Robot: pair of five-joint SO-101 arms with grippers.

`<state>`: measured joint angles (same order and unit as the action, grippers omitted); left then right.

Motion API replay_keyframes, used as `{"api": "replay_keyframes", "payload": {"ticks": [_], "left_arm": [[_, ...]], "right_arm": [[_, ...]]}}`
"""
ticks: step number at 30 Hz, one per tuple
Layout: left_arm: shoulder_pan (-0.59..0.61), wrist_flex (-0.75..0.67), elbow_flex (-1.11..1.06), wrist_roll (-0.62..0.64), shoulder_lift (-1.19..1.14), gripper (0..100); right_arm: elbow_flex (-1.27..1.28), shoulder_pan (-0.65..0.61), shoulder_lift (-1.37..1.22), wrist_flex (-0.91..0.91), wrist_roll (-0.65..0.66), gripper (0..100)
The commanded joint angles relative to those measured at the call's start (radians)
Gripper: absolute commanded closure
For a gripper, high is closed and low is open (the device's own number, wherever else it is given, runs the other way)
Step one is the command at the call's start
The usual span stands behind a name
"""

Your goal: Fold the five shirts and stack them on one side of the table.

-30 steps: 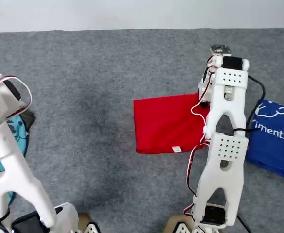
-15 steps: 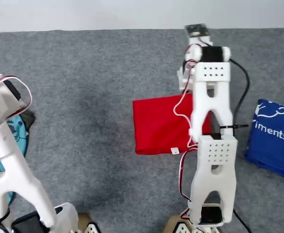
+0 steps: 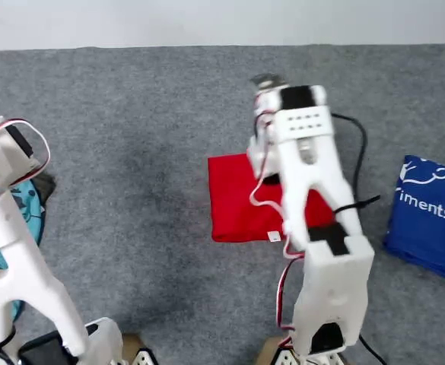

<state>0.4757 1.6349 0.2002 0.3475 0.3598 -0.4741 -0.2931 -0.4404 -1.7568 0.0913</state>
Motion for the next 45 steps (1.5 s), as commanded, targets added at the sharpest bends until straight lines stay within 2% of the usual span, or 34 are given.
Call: {"api": "replay_keyframes", "payload": {"ticks": [1, 9, 15, 22, 28, 32, 38, 45], "left_arm": [[0.003, 0.005, 0.010, -0.011, 0.054, 100], [0.002, 0.000, 0.005, -0.015, 0.160, 100], [0.002, 0.003, 0.005, -0.015, 0.166, 100], [0.002, 0.003, 0.005, -0.015, 0.169, 100], [0.002, 0.003, 0.005, -0.015, 0.172, 100], [0.002, 0.003, 0.005, -0.014, 0.172, 100], [0.002, 0.003, 0.005, -0.014, 0.173, 100], [0.002, 0.003, 0.005, -0.014, 0.173, 100]], "right_arm": [[0.048, -0.113, 0.074, -0.019, -0.002, 98.9], [0.169, -0.205, -0.101, 0.147, -0.002, 98.9], [0.167, -0.260, -0.257, 0.156, 0.000, 98.9], [0.150, -0.271, -0.163, 0.136, 0.011, 98.9], [0.150, -0.150, 0.038, 0.117, 0.110, 98.0], [0.150, -0.007, 0.108, 0.213, 0.170, 97.1], [0.150, 0.182, 0.044, 0.440, 0.219, 97.1], [0.150, 0.248, -0.140, 0.541, 0.219, 97.1]]}}
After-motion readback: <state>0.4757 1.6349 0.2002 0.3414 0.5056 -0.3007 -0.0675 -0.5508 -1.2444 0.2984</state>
